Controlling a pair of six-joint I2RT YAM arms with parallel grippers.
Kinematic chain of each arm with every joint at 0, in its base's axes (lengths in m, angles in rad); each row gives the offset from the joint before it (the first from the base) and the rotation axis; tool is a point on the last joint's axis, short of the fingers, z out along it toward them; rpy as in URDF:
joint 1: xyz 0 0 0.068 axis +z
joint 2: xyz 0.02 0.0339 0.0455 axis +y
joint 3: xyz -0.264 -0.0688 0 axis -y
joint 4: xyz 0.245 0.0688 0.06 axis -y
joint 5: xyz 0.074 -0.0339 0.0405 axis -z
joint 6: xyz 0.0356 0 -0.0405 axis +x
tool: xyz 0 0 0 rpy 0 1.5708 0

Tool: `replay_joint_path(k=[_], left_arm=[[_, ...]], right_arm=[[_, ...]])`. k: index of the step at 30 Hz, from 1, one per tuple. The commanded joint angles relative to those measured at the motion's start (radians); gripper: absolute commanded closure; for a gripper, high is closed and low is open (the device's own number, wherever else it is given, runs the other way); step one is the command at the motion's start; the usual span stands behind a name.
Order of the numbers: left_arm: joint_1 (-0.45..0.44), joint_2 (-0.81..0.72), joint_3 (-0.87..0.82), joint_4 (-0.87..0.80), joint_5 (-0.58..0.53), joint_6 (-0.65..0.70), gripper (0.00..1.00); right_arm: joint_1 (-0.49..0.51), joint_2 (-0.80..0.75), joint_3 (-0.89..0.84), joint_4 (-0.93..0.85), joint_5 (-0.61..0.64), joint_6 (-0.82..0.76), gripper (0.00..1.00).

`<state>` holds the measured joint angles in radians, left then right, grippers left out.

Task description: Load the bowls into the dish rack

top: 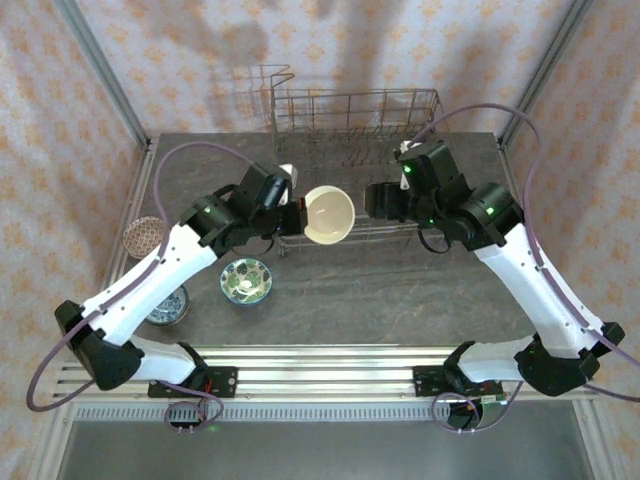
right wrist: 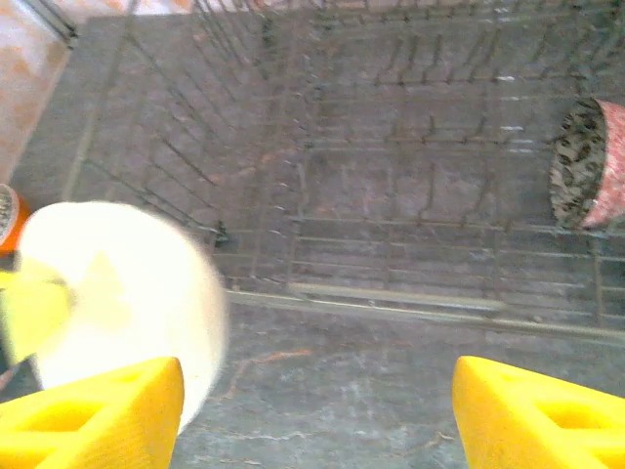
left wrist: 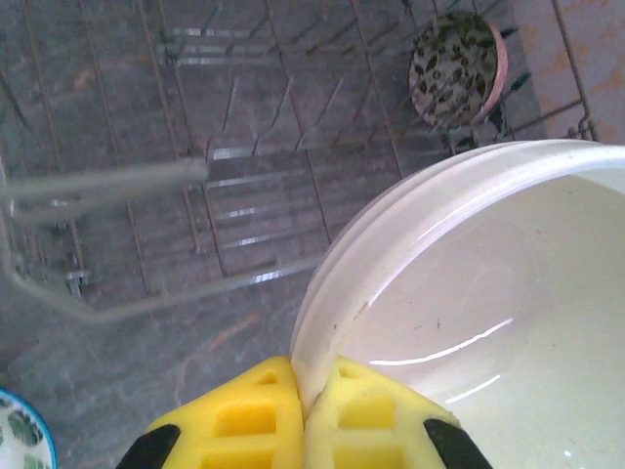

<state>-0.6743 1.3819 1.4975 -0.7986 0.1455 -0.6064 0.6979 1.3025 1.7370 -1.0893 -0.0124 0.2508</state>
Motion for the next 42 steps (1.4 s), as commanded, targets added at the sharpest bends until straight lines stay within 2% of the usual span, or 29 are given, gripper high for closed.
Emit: replay_joint_path(k=[1, 6, 9, 13, 25, 42], left_arm=[[-0.010, 0.039, 0.092, -0.008, -0.089, 0.054, 1.00], [-0.015, 0.086, 0.182, -0.044, -0.139, 0.114, 1.00], [-0.018, 0.103, 0.212, -0.055, -0.144, 0.129, 1.00], [-0.018, 0.119, 0.233, -0.062, -0.149, 0.132, 1.00], [-0.018, 0.181, 0.303, -0.102, -0.126, 0.113, 1.00], [-0.041, 0.218, 0.345, -0.134, -0.136, 0.094, 1.00]], right_arm=[[0.030, 0.040, 0.058, -0.031, -0.003, -0.024, 0.32], [0.047, 0.102, 0.074, -0.031, 0.007, -0.019, 0.37], [0.053, 0.136, 0.085, -0.037, 0.077, -0.005, 0.43], [0.052, 0.157, 0.080, -0.020, 0.144, 0.009, 0.50], [0.053, 0.186, 0.048, 0.009, 0.196, 0.034, 0.67], [0.060, 0.226, 0.053, -0.016, 0.255, 0.071, 0.66]])
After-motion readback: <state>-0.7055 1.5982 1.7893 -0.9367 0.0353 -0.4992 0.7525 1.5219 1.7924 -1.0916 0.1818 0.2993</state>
